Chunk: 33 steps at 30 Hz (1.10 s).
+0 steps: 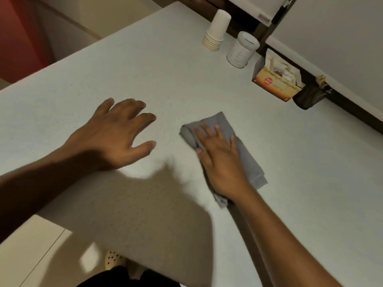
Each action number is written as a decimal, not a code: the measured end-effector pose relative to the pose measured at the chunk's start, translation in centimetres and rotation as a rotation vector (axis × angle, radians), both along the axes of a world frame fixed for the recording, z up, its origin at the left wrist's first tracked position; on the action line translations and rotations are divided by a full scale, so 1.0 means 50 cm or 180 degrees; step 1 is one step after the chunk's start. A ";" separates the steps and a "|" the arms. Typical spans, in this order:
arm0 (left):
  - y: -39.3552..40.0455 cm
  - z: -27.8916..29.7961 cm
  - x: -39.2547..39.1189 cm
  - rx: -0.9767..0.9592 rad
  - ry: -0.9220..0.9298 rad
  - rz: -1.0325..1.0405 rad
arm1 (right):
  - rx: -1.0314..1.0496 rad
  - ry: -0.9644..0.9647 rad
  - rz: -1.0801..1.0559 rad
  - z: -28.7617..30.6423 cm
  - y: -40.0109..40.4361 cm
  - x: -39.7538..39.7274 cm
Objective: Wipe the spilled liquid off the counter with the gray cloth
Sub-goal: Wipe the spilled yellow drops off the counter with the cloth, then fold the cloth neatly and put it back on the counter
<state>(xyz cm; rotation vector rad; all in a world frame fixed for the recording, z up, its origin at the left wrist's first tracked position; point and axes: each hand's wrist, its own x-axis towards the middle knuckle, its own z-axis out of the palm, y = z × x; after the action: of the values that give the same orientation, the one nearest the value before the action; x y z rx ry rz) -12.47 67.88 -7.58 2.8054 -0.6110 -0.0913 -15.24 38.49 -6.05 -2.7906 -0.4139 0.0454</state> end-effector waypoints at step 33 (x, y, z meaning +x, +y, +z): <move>-0.172 0.190 -0.009 -0.2287 0.0874 -0.1062 | 0.0779 -0.0165 -0.0926 0.096 -0.017 -0.227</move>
<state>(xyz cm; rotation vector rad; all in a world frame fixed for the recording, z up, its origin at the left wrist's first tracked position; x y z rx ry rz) -12.91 59.29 1.93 1.9465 -0.8344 -0.2582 -26.60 37.63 -1.26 -2.5833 -0.0191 -0.1350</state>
